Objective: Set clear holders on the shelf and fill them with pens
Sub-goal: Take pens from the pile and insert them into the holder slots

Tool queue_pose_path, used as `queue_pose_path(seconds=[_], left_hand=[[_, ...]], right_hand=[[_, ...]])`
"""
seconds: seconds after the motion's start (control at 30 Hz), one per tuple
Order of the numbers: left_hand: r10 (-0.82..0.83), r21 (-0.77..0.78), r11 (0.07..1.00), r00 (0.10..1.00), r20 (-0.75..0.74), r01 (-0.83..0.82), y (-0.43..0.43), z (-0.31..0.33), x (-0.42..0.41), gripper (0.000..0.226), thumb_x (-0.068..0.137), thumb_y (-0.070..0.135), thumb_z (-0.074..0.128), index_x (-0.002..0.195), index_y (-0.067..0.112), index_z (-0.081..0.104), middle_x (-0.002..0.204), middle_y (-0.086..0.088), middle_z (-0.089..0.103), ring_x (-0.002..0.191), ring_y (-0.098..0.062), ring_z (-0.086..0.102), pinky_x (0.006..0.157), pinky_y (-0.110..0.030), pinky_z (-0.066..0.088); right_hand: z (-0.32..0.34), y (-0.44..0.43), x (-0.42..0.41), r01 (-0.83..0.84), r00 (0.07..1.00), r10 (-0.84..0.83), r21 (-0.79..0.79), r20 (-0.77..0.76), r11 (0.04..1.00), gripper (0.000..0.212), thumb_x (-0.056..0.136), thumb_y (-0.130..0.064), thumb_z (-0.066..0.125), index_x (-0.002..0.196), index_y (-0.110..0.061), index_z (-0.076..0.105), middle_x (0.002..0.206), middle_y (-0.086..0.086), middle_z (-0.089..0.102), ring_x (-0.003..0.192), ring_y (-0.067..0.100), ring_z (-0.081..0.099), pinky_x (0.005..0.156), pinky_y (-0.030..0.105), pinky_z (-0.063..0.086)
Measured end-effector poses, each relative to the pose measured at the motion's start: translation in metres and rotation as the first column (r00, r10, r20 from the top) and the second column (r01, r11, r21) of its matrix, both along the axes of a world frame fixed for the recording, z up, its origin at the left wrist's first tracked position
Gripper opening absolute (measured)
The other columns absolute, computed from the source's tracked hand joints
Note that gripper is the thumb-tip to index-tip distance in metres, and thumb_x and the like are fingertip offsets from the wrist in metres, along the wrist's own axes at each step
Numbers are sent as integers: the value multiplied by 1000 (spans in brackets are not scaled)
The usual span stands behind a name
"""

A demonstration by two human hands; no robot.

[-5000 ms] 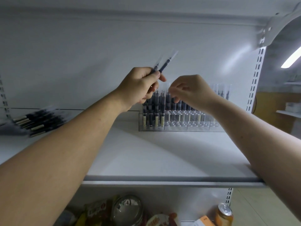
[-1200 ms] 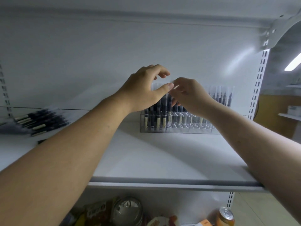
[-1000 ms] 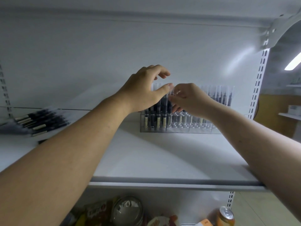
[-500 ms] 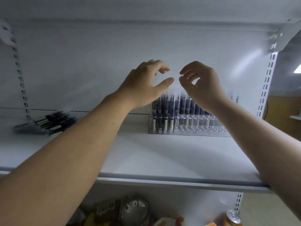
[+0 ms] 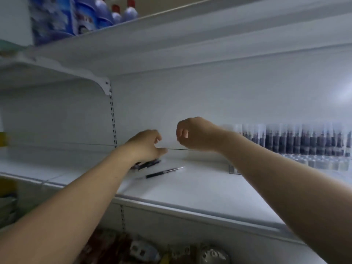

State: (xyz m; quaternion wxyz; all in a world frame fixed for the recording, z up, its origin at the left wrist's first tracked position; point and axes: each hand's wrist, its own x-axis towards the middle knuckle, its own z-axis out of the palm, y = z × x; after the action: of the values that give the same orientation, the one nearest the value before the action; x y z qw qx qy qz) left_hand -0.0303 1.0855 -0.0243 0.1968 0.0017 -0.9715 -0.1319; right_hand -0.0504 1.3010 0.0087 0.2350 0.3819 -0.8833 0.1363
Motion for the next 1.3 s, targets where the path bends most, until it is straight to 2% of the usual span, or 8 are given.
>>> queue_pose_path(seconds=[0.1,0.27,0.53,0.67,0.8,1.0,1.17,1.3], left_hand=[[35,-82,996,995,93,-27,-15,-8,6,65,84,66,73,130,23,58,120,2,61,100,-16,59,85,-30,48],[22,-93,996,977,213,-2,-28,-19,-1,65,67,88,67,77,26,51,73,8,51,66,-14,51,61,-30,38],[76,-155,987,965,250,-37,-30,-27,-10,62,82,69,72,109,16,58,83,8,54,78,-15,55,57,-26,37],[113,-144,986,967,229,-81,-20,-25,-12,39,88,50,74,78,18,54,74,4,56,67,-14,54,53,-26,35],[147,-113,986,952,270,-120,-16,-21,-14,20,80,34,71,81,15,64,74,-1,69,70,-19,68,56,-25,45],[181,-171,976,932,315,-132,-6,-15,-14,17,75,21,60,71,6,67,59,-5,69,59,-24,68,58,-28,51],[216,-317,940,938,272,-124,11,-15,-10,14,84,15,59,73,11,53,82,-11,67,71,-27,64,51,-26,42],[235,-344,929,934,268,-135,14,-16,-9,19,90,18,59,74,14,50,80,-7,60,68,-20,56,50,-25,37]], right_hand=[[-4,-25,-13,10,999,-12,28,48,1000,13,90,-25,58,90,-30,69,96,-9,71,92,22,68,84,38,59],[-33,-31,-29,15,998,-15,1,55,1000,16,89,-27,55,91,-31,71,95,-6,72,88,26,68,79,37,60],[-37,0,-36,-15,994,30,-140,105,990,16,92,-19,61,87,-21,76,81,-6,69,81,23,66,70,27,52],[-40,2,-37,-7,992,27,-165,120,986,16,92,-19,61,86,-19,75,82,-3,70,82,25,67,70,28,53],[-41,0,-35,-18,988,44,-169,149,985,16,91,-18,61,82,-19,73,81,-2,71,80,25,67,69,30,54],[-39,0,-35,-37,985,66,-181,159,983,17,91,-18,62,81,-23,74,80,-7,73,81,21,69,74,31,59],[-38,-1,-34,-46,982,78,-182,173,982,18,91,-17,62,79,-23,74,77,-6,75,78,18,71,75,32,61],[-38,-2,-34,-47,980,80,-181,184,982,19,91,-18,62,78,-26,73,75,-6,76,75,16,72,73,31,61]])
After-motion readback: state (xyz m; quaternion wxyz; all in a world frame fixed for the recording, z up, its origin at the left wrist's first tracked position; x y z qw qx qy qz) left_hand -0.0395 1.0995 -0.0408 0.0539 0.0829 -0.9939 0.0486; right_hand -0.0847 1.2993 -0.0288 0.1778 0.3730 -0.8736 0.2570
